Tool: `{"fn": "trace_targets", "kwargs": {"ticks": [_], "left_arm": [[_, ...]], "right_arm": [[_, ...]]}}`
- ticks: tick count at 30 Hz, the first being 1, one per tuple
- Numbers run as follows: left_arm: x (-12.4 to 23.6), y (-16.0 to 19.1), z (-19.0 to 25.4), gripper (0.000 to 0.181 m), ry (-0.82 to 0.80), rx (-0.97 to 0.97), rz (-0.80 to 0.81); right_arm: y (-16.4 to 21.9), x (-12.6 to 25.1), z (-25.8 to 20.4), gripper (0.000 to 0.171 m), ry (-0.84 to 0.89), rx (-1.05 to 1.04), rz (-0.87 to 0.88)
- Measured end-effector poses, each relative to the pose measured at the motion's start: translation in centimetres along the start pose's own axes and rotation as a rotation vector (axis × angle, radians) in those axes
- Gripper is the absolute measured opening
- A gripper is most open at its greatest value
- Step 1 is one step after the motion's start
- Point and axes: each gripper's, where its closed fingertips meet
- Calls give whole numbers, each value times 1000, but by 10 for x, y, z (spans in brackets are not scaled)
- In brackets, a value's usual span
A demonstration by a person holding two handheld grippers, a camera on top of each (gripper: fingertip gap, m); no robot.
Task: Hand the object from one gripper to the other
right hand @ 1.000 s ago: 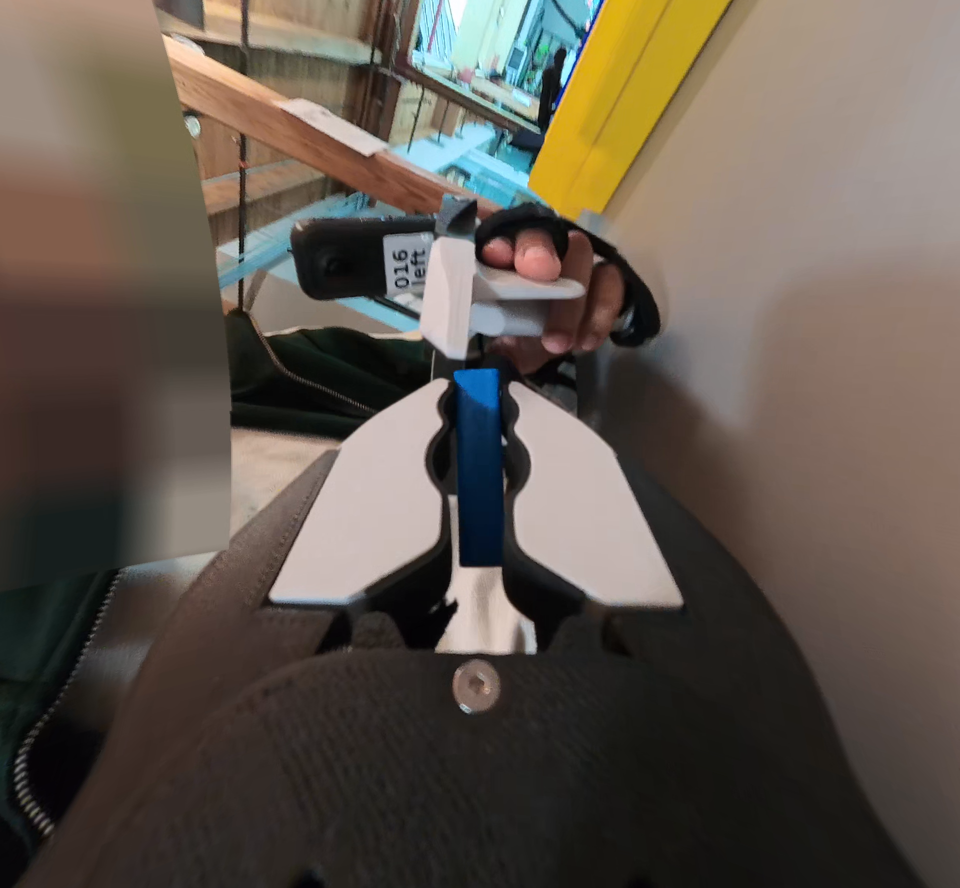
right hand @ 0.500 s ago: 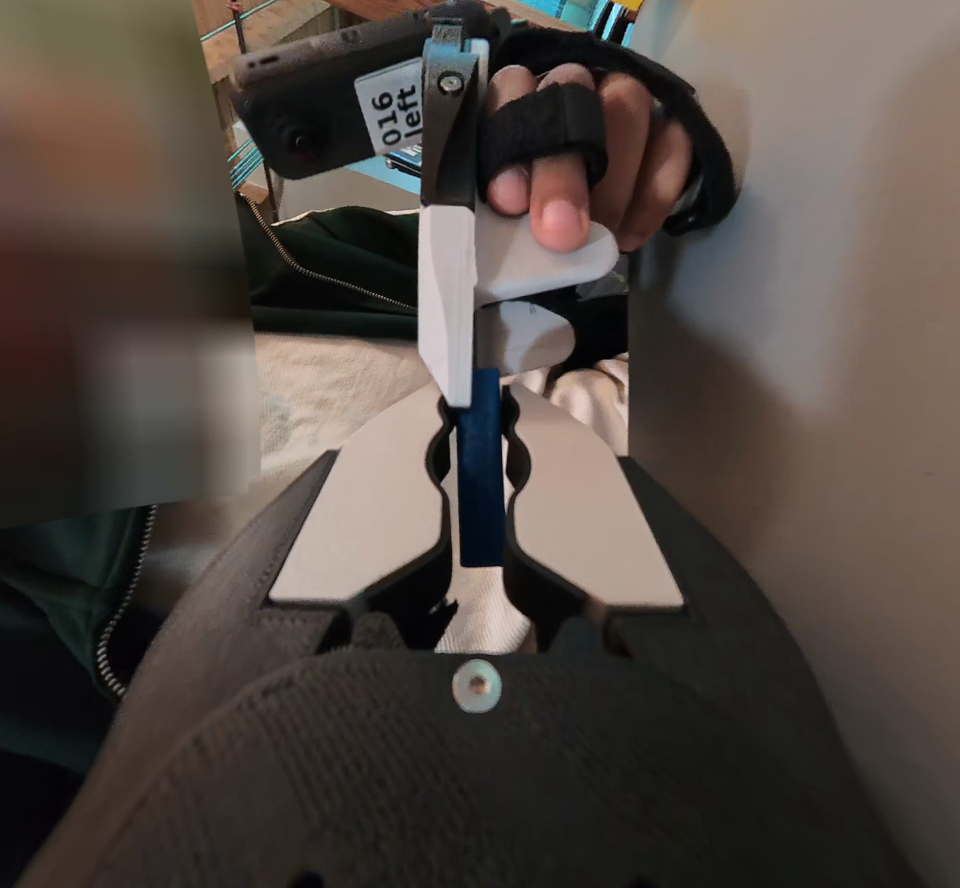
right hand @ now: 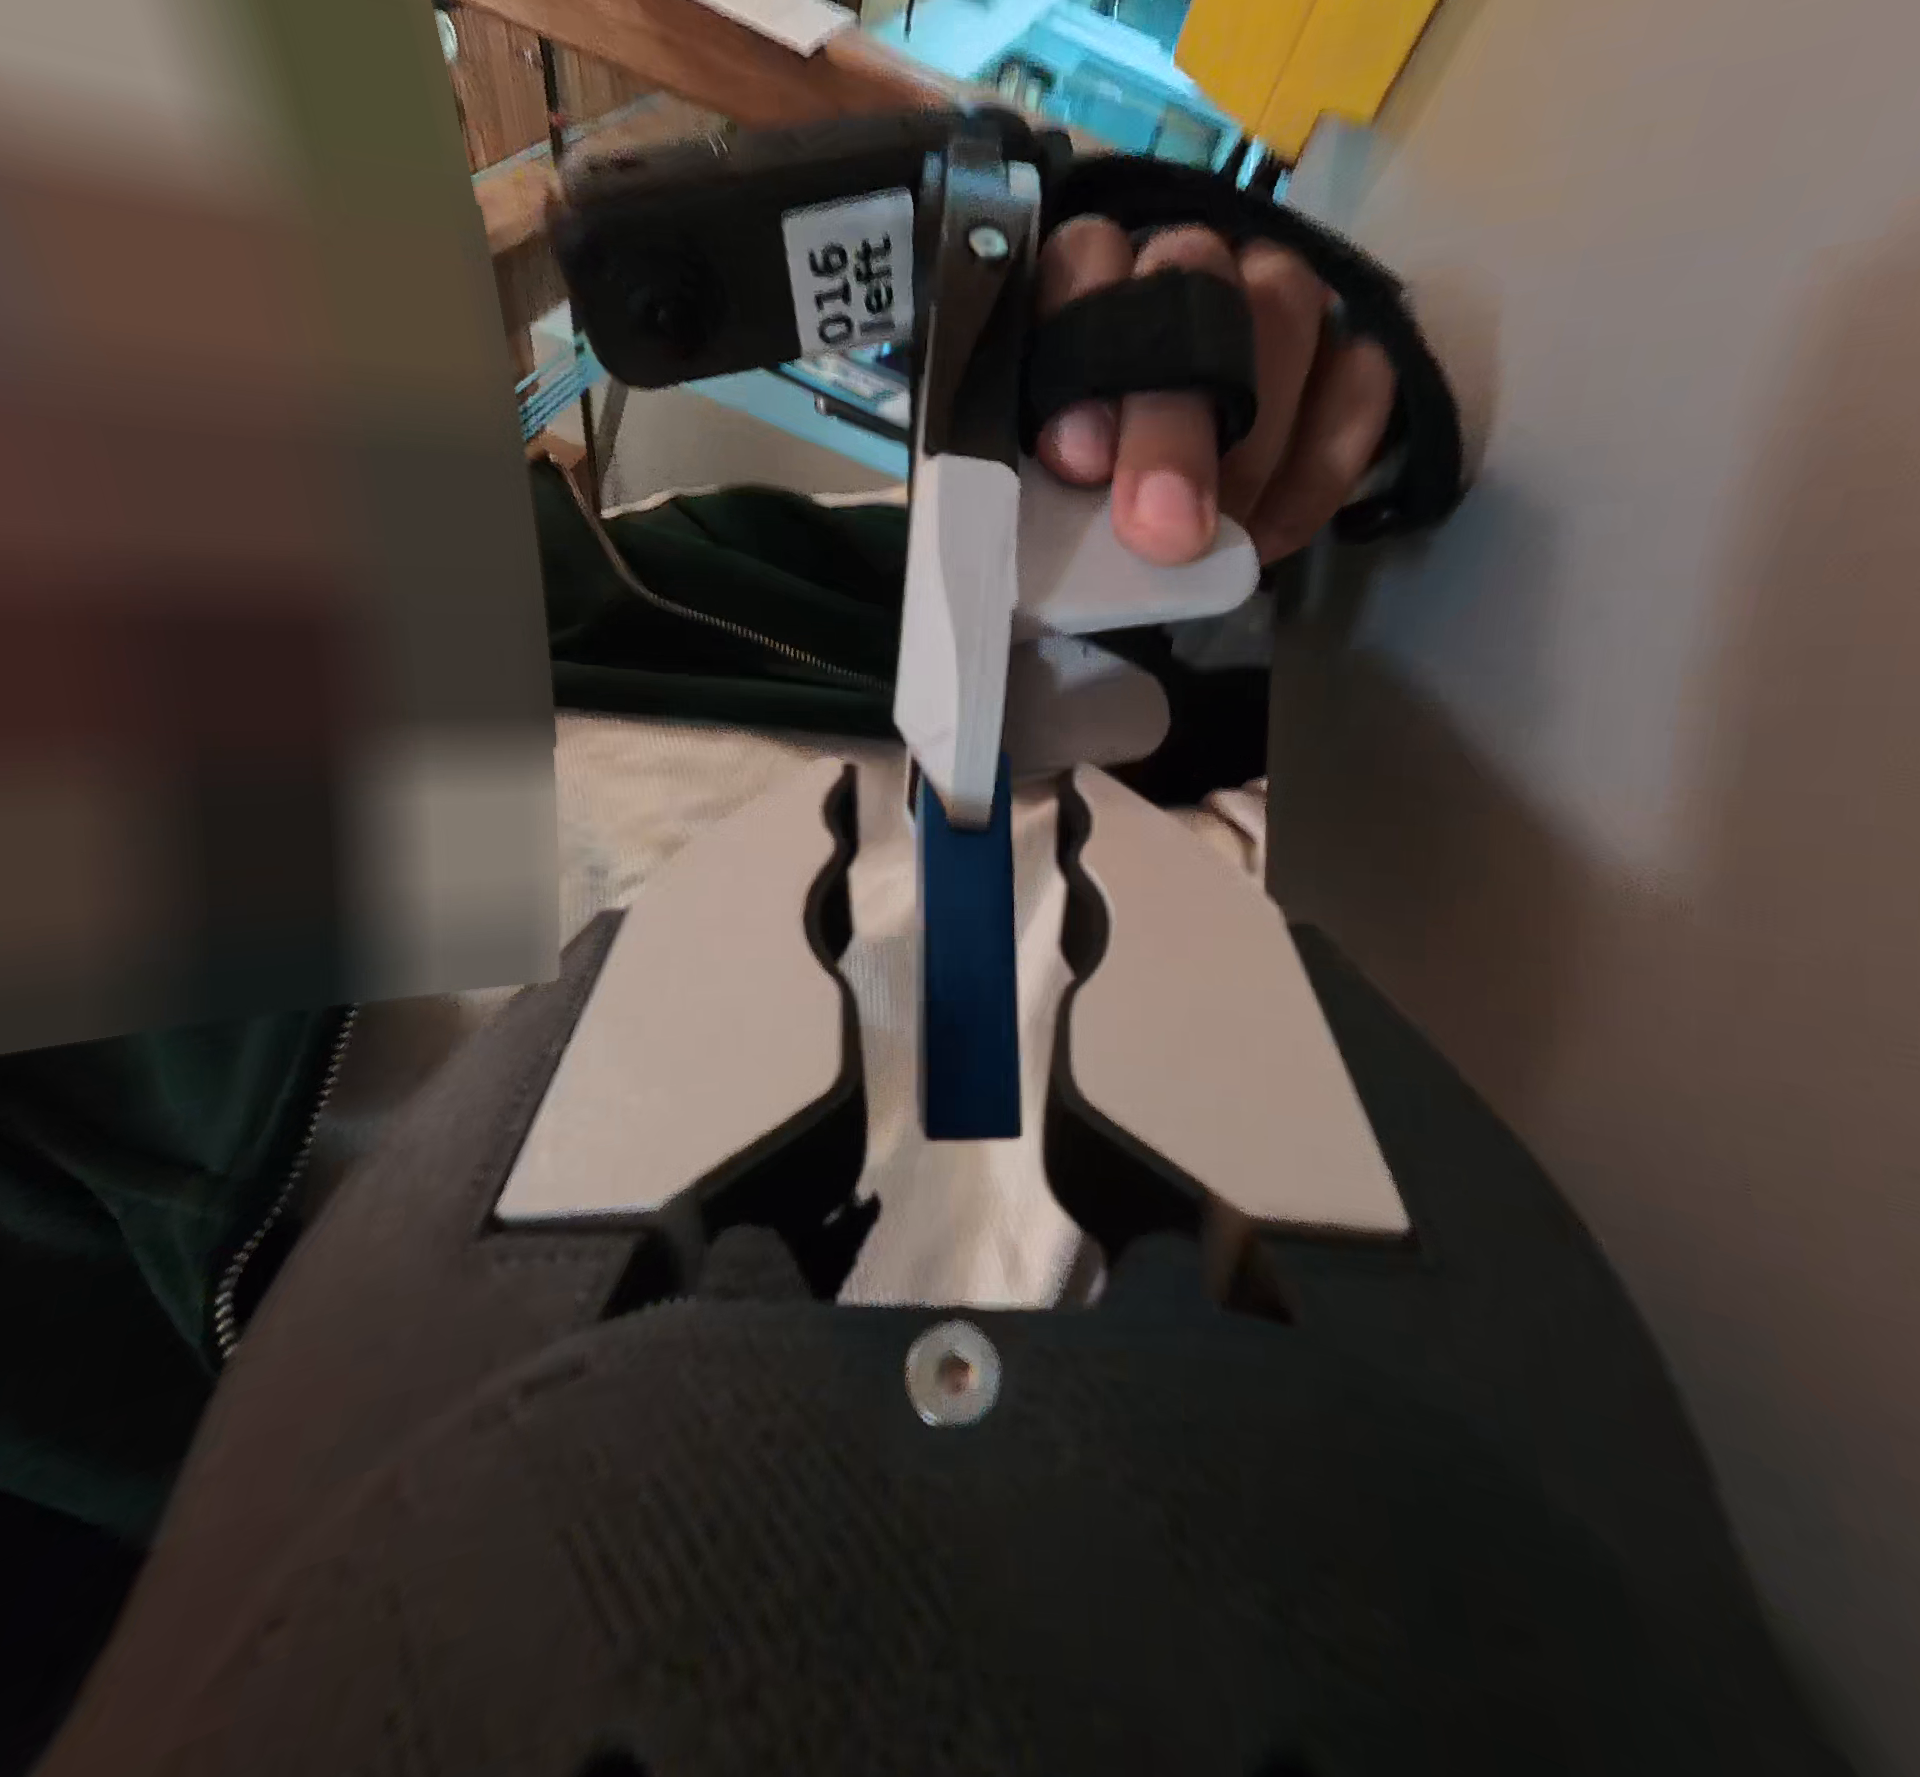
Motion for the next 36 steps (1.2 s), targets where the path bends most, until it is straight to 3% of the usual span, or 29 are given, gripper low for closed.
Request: {"fn": "trace_targets", "kwargs": {"ticks": [5,9,11,14,18,28,36], "left_arm": [[10,-2,-24,31,-129,18,16],[25,-10,-47,32,-233,131,109],[33,-17,-56,32,-267,204,183],[44,-27,-66,32,-296,304,296],[51,-34,-70,32,-303,342,375],[44,-42,-62,31,-289,276,382],[41,-40,-60,32,-289,245,363]], "right_arm": [[-41,11,-11,57,40,271,212],[-77,29,-24,73,213,760,399],[-85,36,-35,73,282,1004,444],[-84,36,-44,66,312,1182,447],[-79,31,-36,64,342,1207,386],[-69,23,-28,43,361,1224,298],[-64,19,-28,35,339,1225,274]]}}
Point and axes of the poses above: each gripper's, where its closed fingertips meet, x back along the fingers, y out of its underside, z = x × y across the jaws, and after that the axes turned 11 degrees about z, right-handed
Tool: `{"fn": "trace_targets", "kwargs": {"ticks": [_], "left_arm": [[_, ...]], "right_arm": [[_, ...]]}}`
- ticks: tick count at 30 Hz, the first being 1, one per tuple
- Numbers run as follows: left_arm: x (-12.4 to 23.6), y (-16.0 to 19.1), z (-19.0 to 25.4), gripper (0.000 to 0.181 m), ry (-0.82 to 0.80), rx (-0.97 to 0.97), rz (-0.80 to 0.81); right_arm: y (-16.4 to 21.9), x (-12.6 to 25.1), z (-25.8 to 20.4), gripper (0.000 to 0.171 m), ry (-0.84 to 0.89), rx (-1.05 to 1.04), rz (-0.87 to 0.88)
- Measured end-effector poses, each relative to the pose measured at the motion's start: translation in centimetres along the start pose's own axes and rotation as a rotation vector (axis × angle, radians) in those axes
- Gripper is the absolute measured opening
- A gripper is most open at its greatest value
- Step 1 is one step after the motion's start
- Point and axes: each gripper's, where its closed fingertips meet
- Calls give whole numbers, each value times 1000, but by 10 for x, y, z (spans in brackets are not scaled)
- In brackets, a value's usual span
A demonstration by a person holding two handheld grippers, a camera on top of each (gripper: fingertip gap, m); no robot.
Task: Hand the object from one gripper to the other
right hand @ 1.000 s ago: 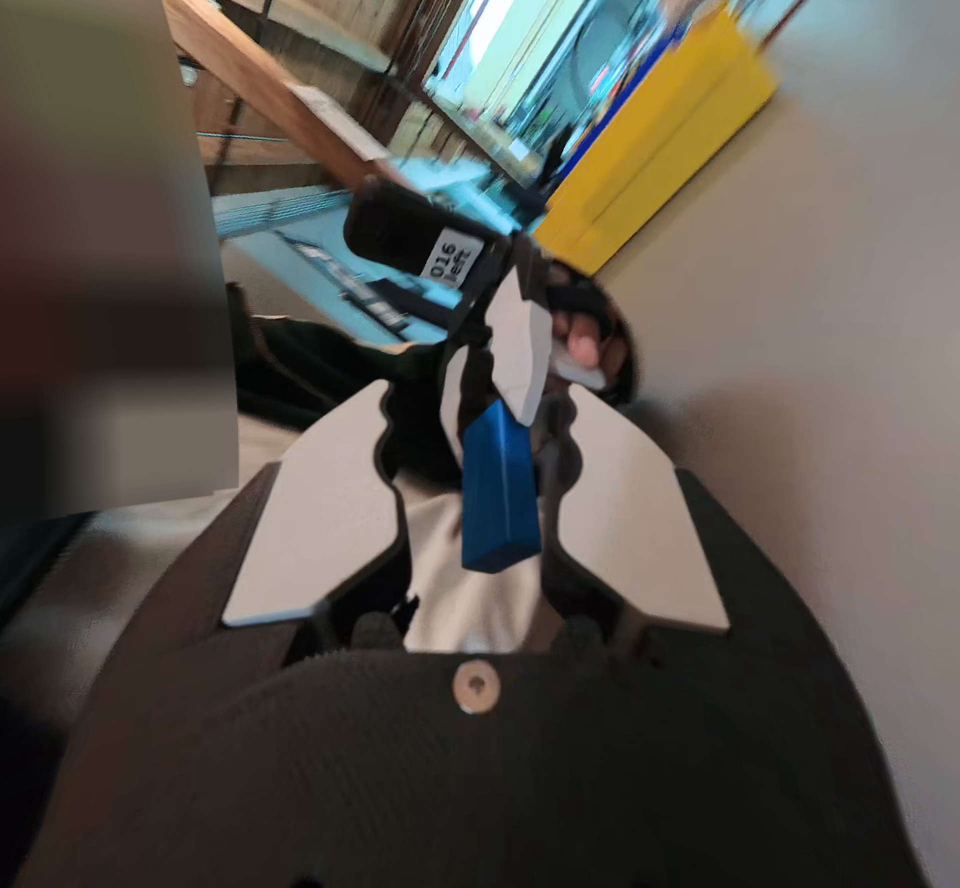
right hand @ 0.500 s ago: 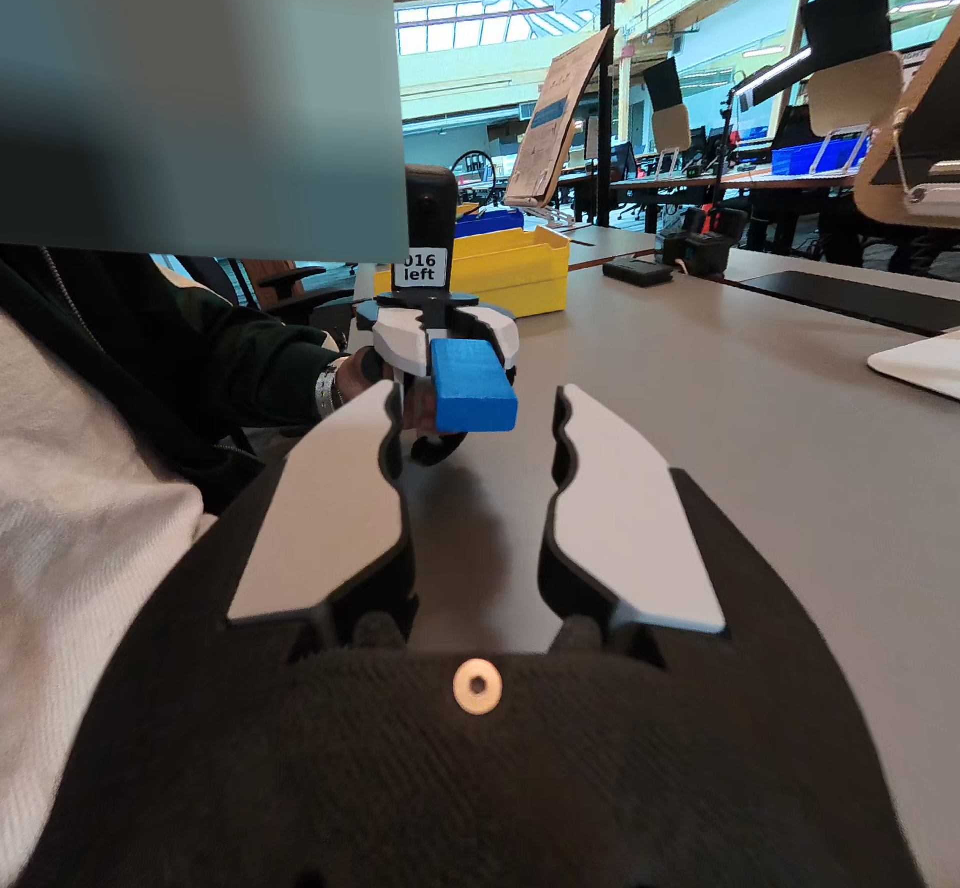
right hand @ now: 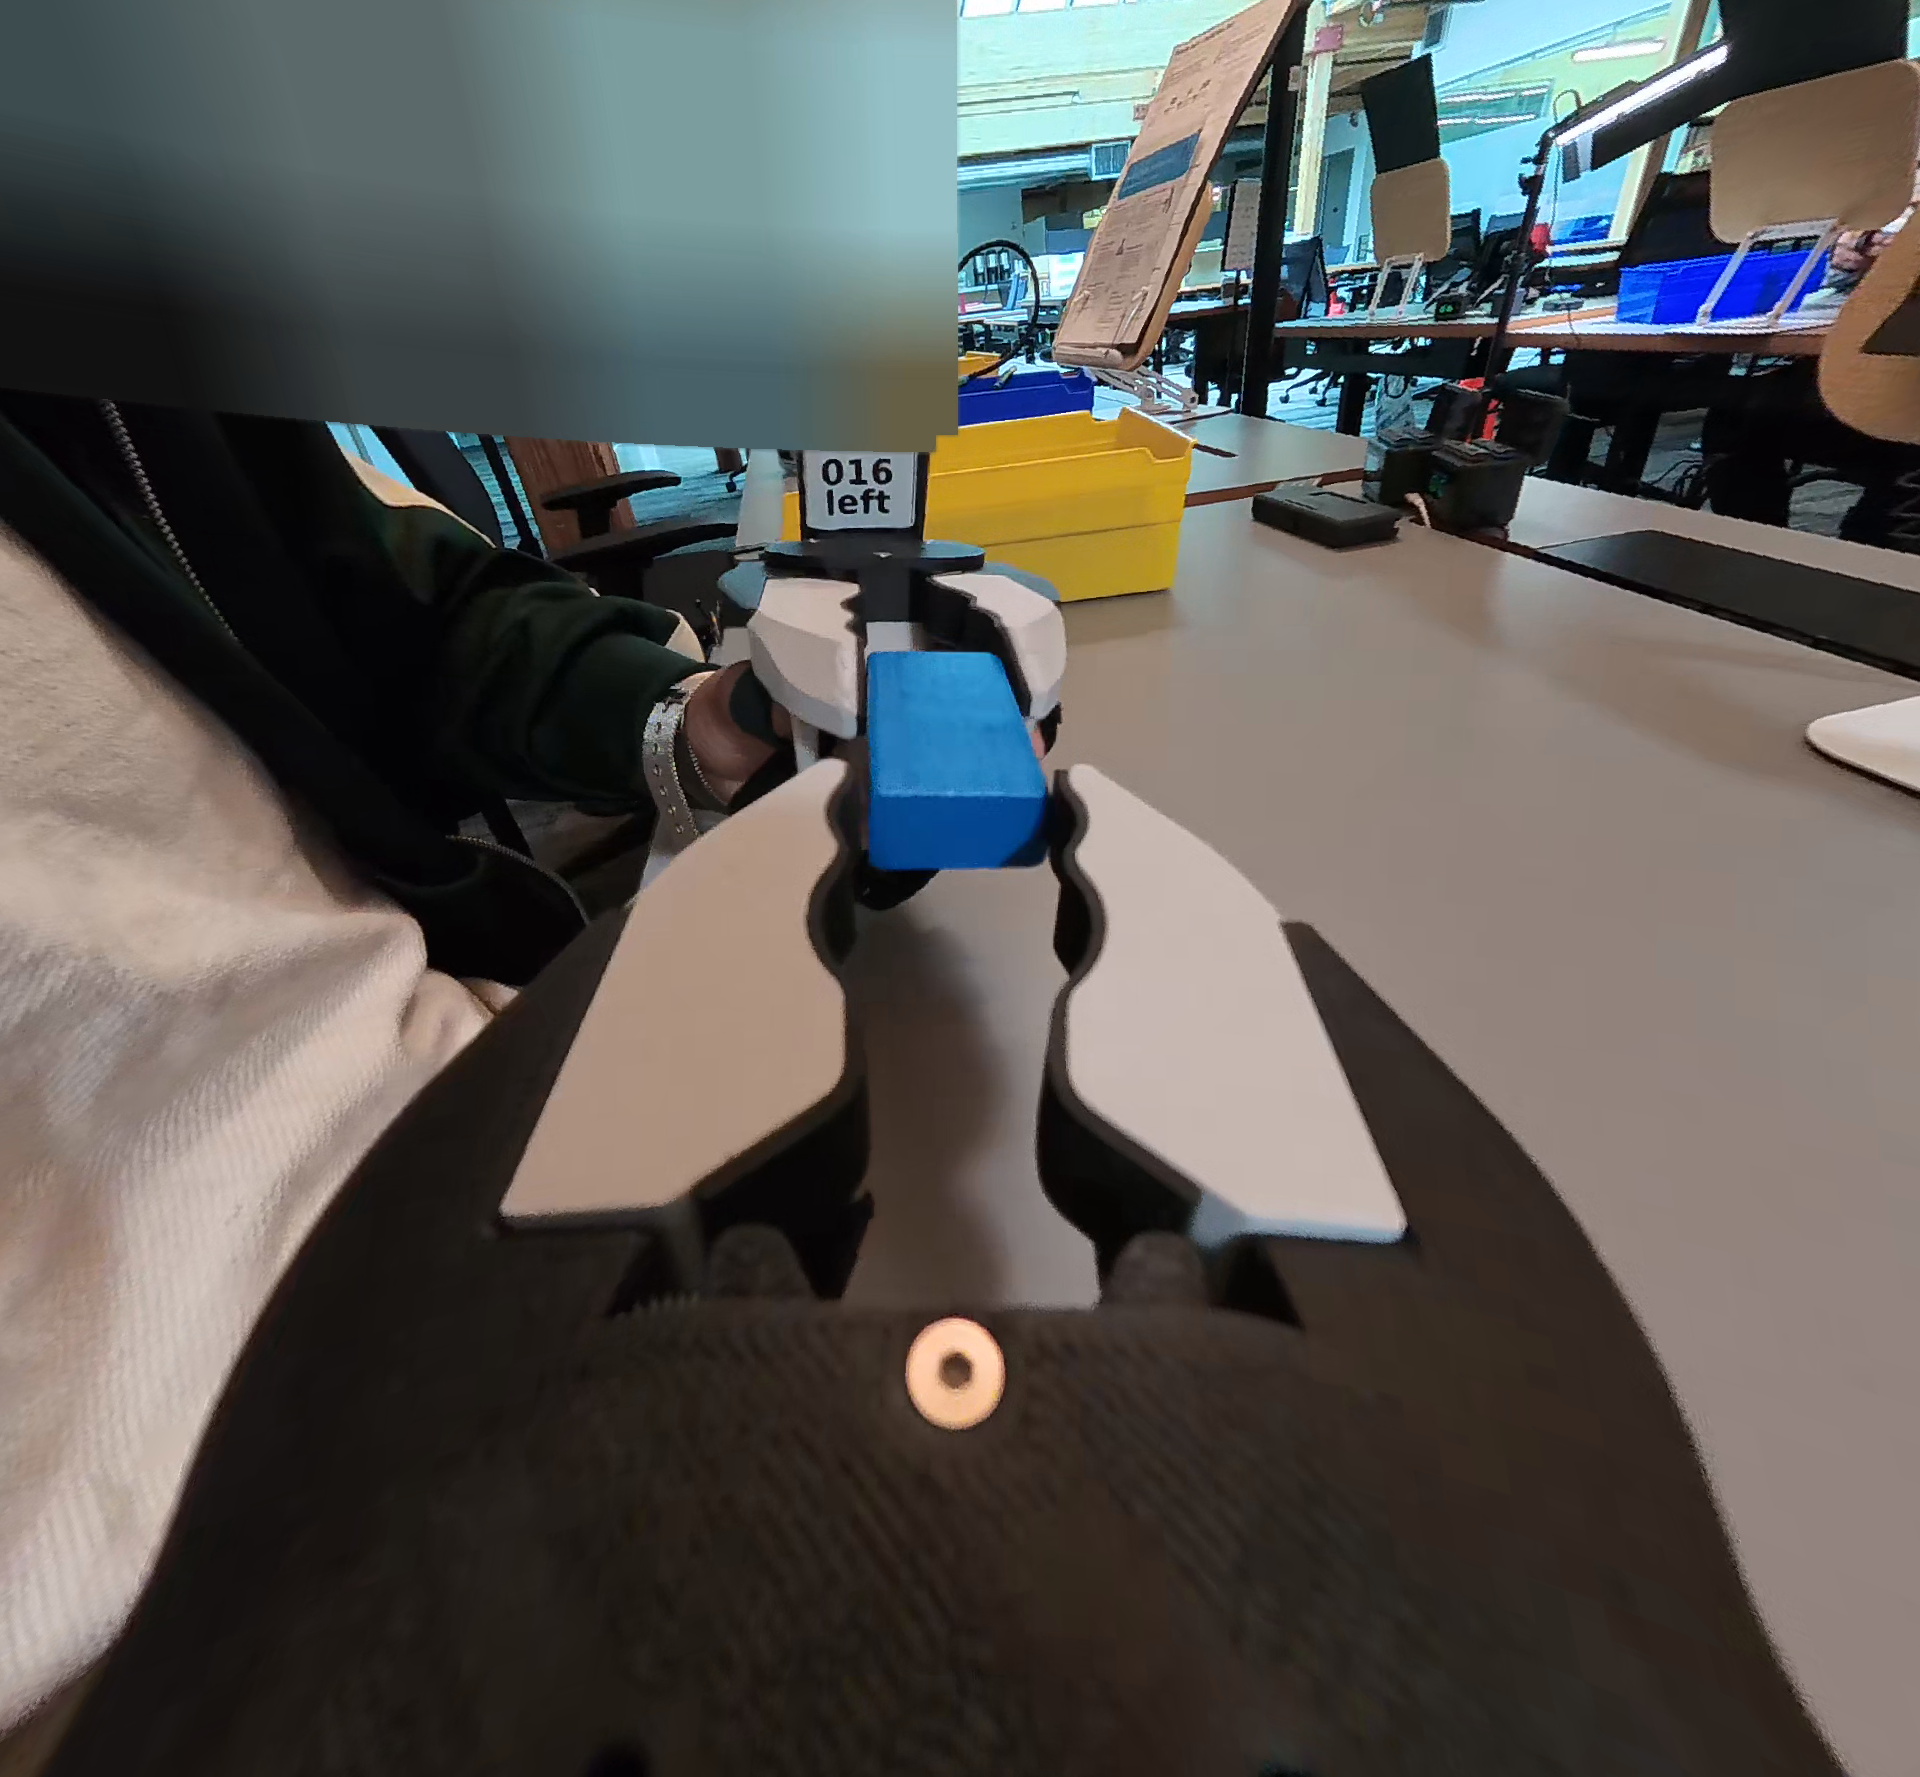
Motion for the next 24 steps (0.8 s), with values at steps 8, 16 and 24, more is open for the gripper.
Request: {"fn": "trace_targets", "kwargs": {"ticks": [8,16,24], "left_arm": [[-1,0,1,32,5,-4,9],[-1,0,-5,55,-37,-69,-3],[-2,12,5,40,-25,-471,-163]], "right_arm": [[-1,1,-1,34,1,-31,2],[-10,8,7,34,17,-272,75],[2,13,10,34,-56,-839,69]]}}
Point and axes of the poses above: each gripper's, where its closed fingertips meet, x back along the fingers, y out of its underside, z = x × y across the jaws, and after that the axes turned 11 degrees about z, right-handed
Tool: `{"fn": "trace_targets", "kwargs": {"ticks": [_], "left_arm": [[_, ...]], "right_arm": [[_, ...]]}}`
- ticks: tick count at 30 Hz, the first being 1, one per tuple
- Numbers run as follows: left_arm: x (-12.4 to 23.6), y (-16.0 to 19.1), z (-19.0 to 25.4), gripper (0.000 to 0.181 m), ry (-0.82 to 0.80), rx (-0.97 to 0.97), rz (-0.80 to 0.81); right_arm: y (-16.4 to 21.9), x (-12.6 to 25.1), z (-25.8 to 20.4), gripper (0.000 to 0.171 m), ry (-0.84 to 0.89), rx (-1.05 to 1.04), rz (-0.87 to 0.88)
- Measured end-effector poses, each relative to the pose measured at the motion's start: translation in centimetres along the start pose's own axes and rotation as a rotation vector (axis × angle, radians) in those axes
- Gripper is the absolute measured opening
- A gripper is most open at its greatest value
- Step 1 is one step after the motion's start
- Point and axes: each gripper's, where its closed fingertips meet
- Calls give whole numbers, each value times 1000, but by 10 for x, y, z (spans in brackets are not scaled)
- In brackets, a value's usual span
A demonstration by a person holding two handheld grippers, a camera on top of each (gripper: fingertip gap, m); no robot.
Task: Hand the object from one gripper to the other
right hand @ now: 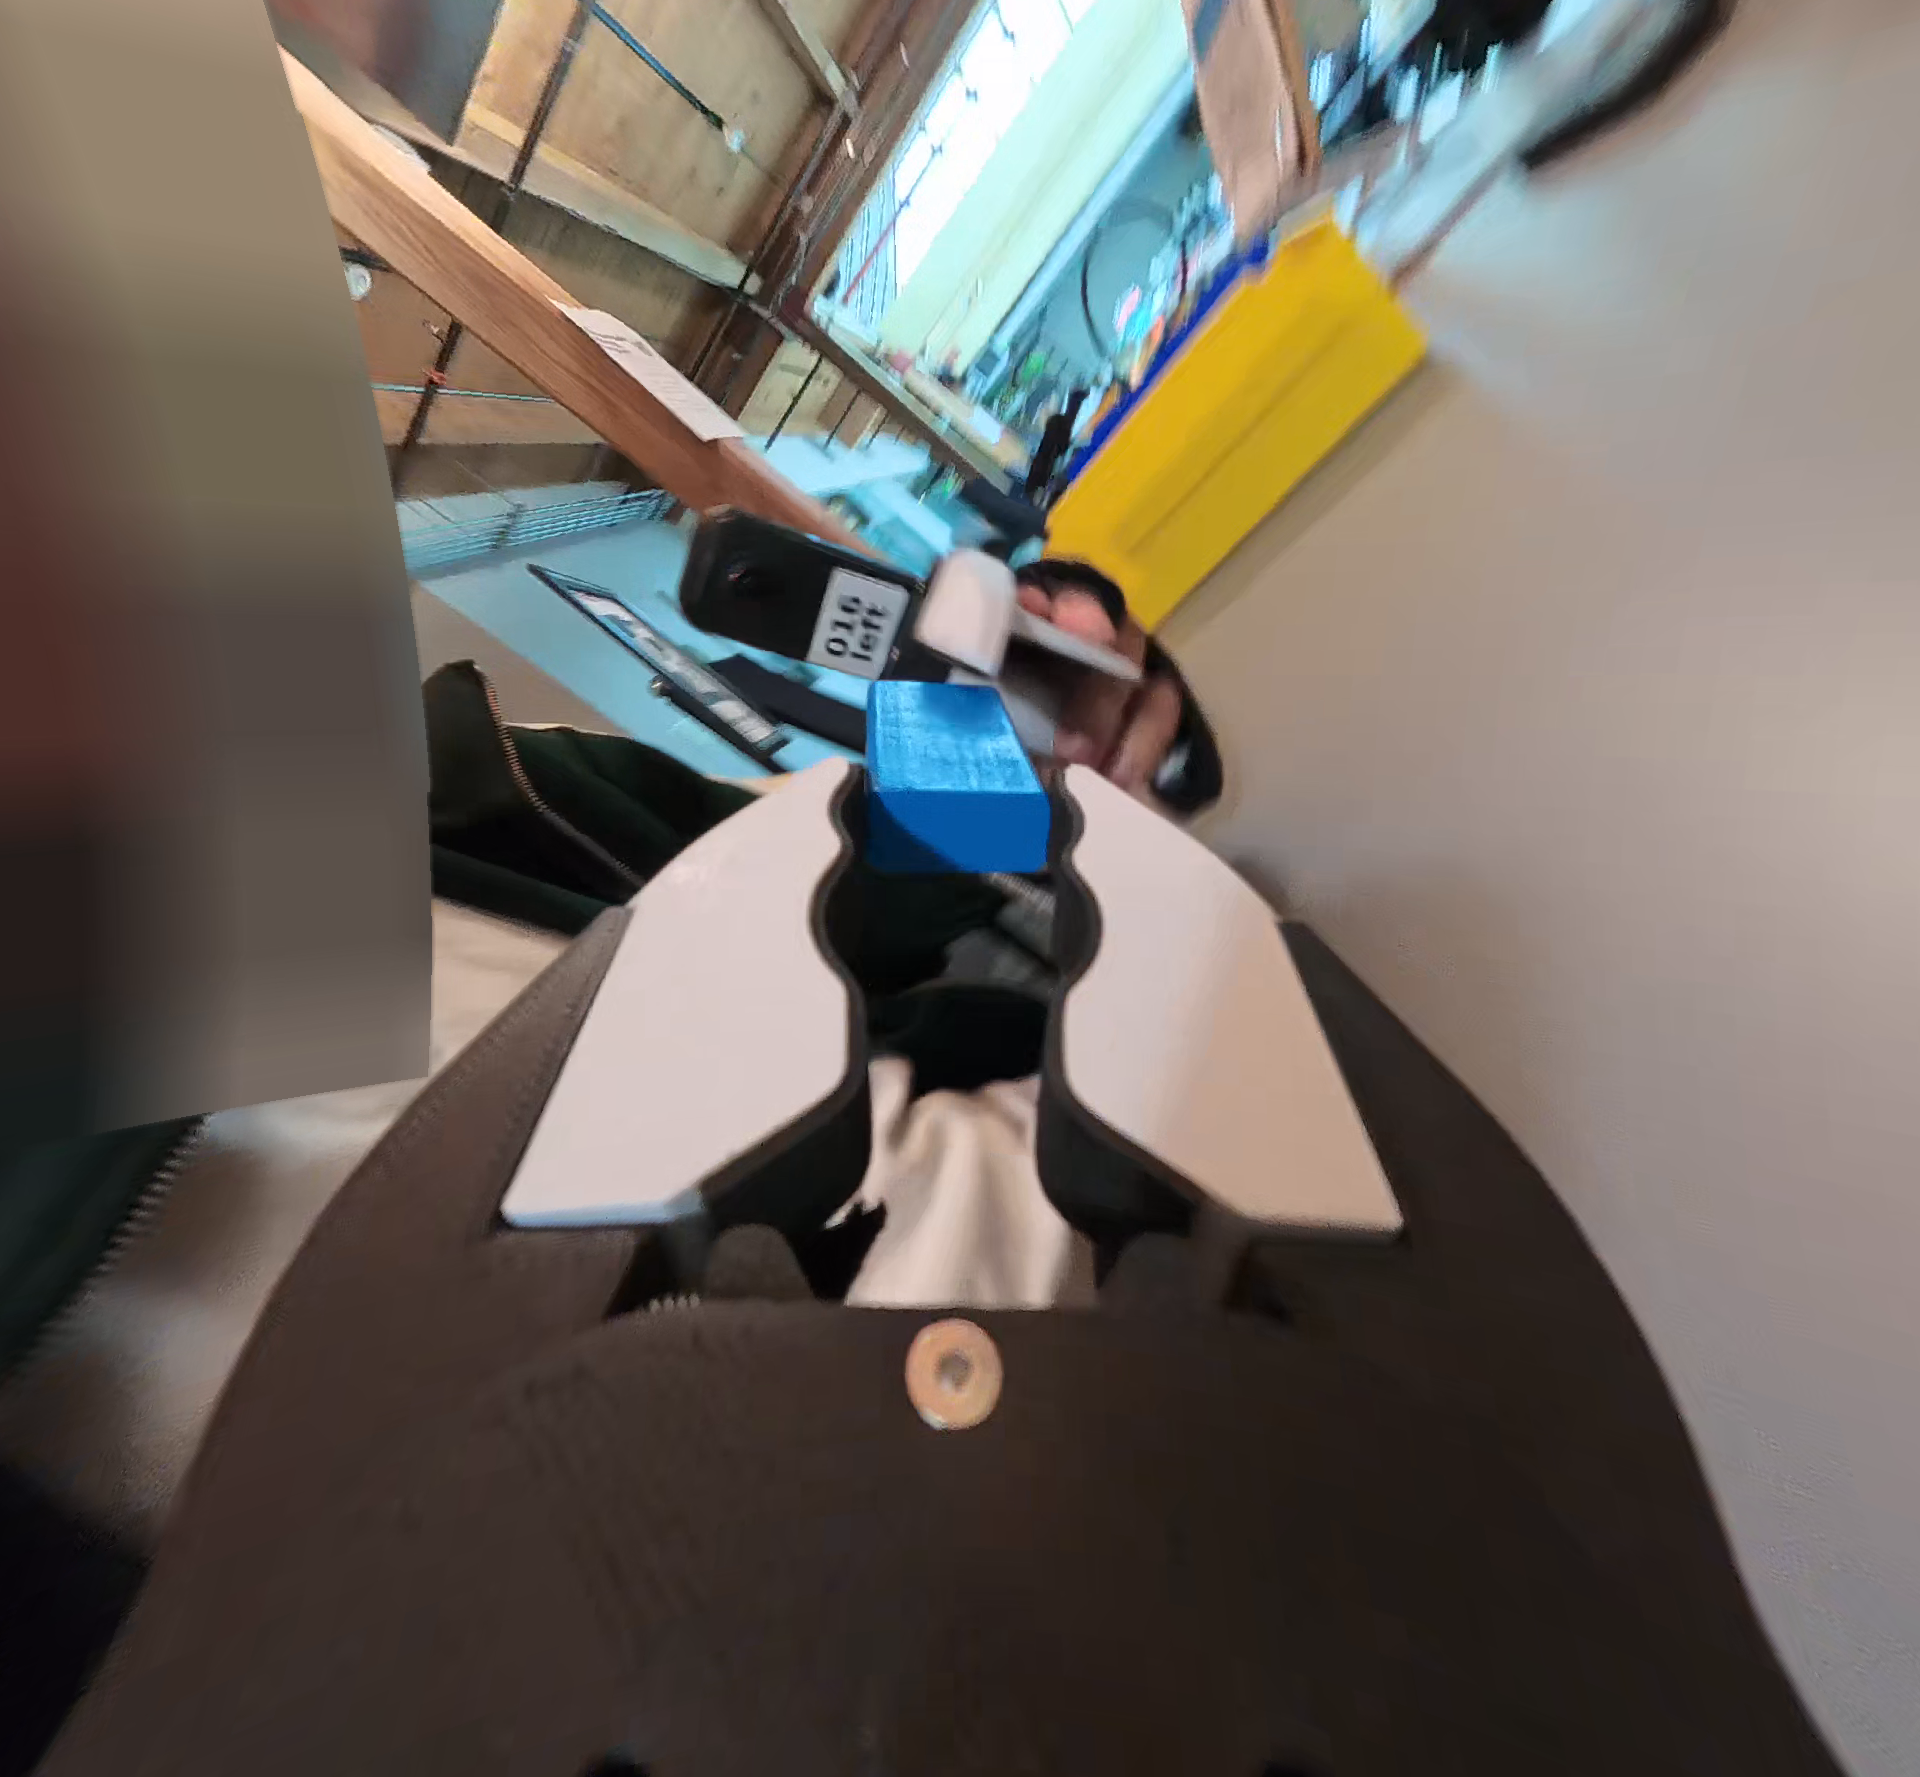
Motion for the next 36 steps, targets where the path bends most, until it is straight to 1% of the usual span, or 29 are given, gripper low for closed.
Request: {"fn": "trace_targets", "kwargs": {"ticks": [4,8,12,15,17,18,20,21,24,27,29,30,33,36], "left_arm": [[-2,3,7,32,22,-59,-25],[-1,6,6,15,30,-48,-34],[1,7,4,14,29,-19,-36],[1,5,2,14,17,13,-34],[2,2,-2,14,0,87,-6],[2,0,-5,14,-9,140,16],[4,-3,-11,15,-27,280,66],[5,-4,-14,15,-29,365,94],[9,-6,-22,14,-31,637,168],[12,-3,-27,14,-33,793,199],[12,0,-26,14,-25,813,194],[11,1,-25,14,-19,811,190],[8,-2,-19,14,11,798,189],[5,-2,-14,14,29,793,182]], "right_arm": [[15,0,9,33,28,-138,-76],[13,0,5,34,-9,-218,-55],[14,-1,7,34,-11,-241,-53],[10,-2,10,36,-4,-179,-16],[-1,-2,12,59,18,-84,61],[-9,-1,12,65,24,-31,108],[-25,2,9,71,28,80,190],[-30,4,6,71,30,142,216],[-39,7,-1,65,49,363,236],[-32,4,-4,50,76,556,164],[-23,1,-3,41,96,631,96],[-18,-1,0,40,106,649,63],[-5,-7,5,38,113,637,-5],[-1,-9,3,28,95,607,-23]]}}
Point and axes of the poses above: each gripper's, where its closed fingertips meet, x back along the fingers, y out of its underside, z = x × y across the jaws, and after that the axes turned 11 degrees about z, right-handed
